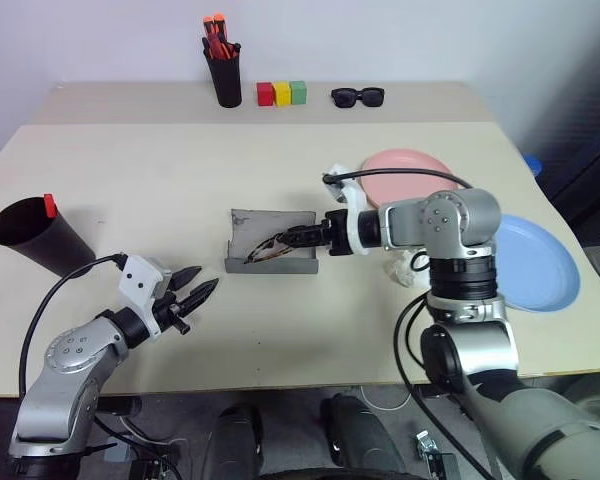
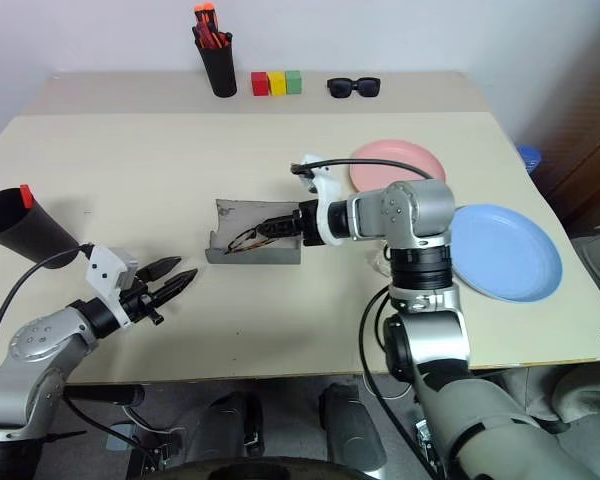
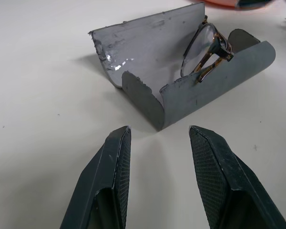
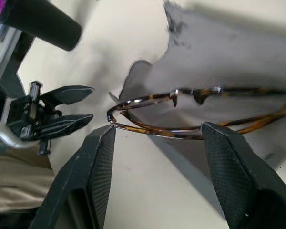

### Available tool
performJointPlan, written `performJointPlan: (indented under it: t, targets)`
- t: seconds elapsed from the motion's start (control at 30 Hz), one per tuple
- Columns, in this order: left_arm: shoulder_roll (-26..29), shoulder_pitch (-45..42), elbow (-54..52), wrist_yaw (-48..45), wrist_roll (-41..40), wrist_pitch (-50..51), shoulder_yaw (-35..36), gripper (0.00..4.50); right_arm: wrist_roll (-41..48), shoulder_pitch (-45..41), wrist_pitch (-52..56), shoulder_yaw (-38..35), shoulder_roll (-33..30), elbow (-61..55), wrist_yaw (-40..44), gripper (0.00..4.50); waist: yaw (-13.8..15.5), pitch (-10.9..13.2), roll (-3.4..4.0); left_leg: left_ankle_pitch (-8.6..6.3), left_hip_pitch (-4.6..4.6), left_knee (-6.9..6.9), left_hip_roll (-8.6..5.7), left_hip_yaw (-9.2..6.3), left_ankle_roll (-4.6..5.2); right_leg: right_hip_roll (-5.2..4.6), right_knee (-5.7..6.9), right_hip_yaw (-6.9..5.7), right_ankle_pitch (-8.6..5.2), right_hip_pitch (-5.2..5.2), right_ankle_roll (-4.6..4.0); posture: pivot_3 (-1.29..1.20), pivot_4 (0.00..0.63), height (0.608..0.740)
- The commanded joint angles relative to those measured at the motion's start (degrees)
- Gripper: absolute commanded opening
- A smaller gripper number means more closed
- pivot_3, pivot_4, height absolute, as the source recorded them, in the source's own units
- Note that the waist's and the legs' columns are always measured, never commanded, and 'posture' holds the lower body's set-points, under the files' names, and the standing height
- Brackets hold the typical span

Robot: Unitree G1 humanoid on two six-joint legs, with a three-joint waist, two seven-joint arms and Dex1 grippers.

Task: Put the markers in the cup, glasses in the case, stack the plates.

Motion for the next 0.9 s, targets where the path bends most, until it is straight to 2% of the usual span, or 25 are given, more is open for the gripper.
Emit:
performJointPlan:
  t: [0.03, 0.43, 0.7, 0.8, 0.9]
  targets:
    - [0.2, 0.4, -1.6, 0.0, -0.5, 0.0, 0.3, 1.95, 1.8, 0.3, 0.5, -3.9, 2.7, -0.4, -8.7, 2.87, 0.0, 0.0, 0.00, 0.00, 0.00, 0.00, 0.00, 0.00, 0.00, 0.00, -0.01, 0.00, 0.00, 0.00, 0.00, 0.00, 0.150, 0.722]
    - [-0.1, 0.2, -1.5, 0.3, -0.3, -0.3, -0.2, 1.95, 11.9, 1.1, 0.5, -13.0, 9.6, 4.8, -32.7, 2.87, -0.2, 0.0, -0.01, 0.00, -0.01, -0.02, 0.00, -0.03, 0.01, 0.03, -0.03, 0.00, 0.00, 0.00, 0.01, 0.00, 0.150, 0.722]
    - [-0.3, 0.2, -1.5, 0.3, -0.3, -0.5, -0.3, 1.95, 13.4, -0.9, 0.5, -16.6, 11.9, 7.0, -41.6, 2.87, -0.2, 0.0, -0.01, 0.00, -0.01, -0.02, 0.01, -0.06, 0.01, 0.03, -0.07, -0.01, 0.00, 0.01, 0.00, 0.00, 0.150, 0.722]
    - [-0.3, 0.3, -1.4, 0.4, -0.2, -0.6, -0.2, 1.95, 14.1, -1.3, 0.5, -16.5, 12.3, 7.2, -42.7, 2.06, -0.2, 0.0, -0.01, -0.01, -0.02, -0.02, 0.01, -0.07, 0.01, 0.02, -0.11, -0.02, -0.01, 0.02, -0.01, 0.00, 0.150, 0.722]
    - [-0.3, 0.5, -1.4, 0.5, -0.2, -0.6, -0.1, 1.95, 14.5, -1.6, 0.5, -16.6, 12.6, 7.5, -43.7, 0.54, -0.3, 0.0, 0.01, -0.01, -0.06, -0.04, 0.01, -0.07, 0.01, 0.02, -0.14, -0.02, -0.01, 0.00, -0.02, 0.00, 0.150, 0.722]
